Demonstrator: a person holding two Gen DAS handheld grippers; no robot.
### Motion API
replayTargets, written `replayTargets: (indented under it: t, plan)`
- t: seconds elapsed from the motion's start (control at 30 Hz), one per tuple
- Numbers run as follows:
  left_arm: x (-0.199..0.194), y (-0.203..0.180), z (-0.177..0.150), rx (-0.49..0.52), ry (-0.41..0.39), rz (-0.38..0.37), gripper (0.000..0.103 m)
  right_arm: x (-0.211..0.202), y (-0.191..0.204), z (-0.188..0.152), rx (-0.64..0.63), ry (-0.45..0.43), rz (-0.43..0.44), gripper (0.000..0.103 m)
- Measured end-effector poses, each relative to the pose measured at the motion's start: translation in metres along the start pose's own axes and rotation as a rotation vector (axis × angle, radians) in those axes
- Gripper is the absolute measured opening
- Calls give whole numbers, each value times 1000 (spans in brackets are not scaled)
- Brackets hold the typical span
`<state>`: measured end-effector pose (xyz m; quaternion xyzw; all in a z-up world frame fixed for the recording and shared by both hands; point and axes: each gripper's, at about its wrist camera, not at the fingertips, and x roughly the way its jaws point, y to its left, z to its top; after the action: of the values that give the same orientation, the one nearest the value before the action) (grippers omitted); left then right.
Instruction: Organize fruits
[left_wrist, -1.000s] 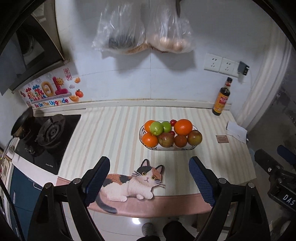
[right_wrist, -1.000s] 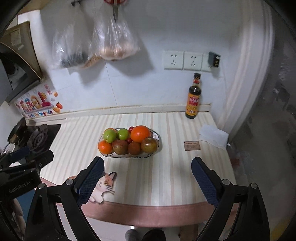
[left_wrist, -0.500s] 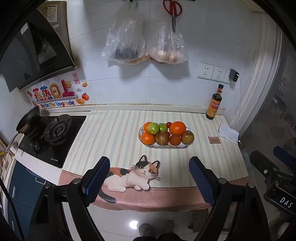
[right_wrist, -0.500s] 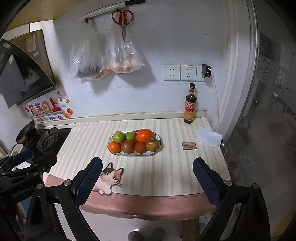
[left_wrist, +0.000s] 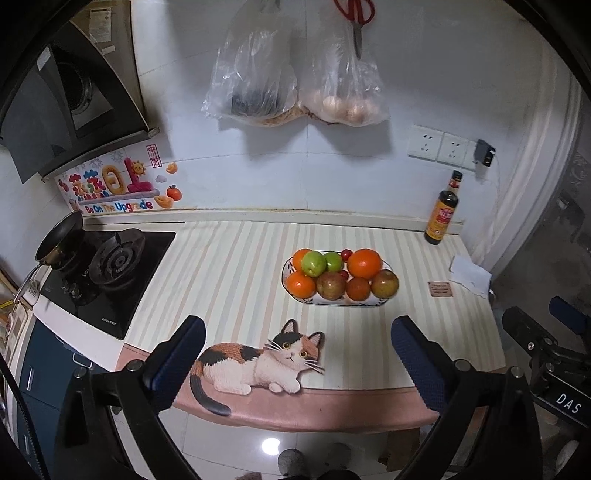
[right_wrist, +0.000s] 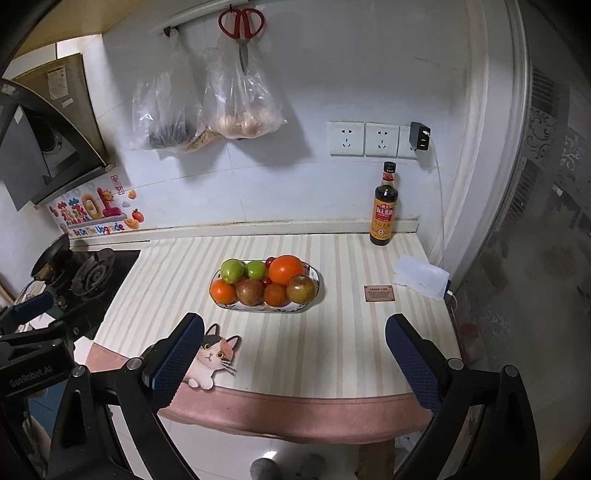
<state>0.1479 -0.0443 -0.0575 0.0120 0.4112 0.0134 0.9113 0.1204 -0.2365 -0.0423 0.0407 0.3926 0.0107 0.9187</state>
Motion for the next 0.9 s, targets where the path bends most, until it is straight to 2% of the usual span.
replayTargets:
  t: [0.27, 0.43, 0.9]
  plan:
    - [43, 0, 14, -7, 51, 31, 103, 52, 4, 21, -20, 27, -35, 101]
    - [56, 2, 19, -7, 67, 48, 103, 71, 4, 31, -22, 41, -39, 101]
    - [69, 0, 24, -11, 90, 43, 103, 91, 3, 32, -18, 81, -33, 101]
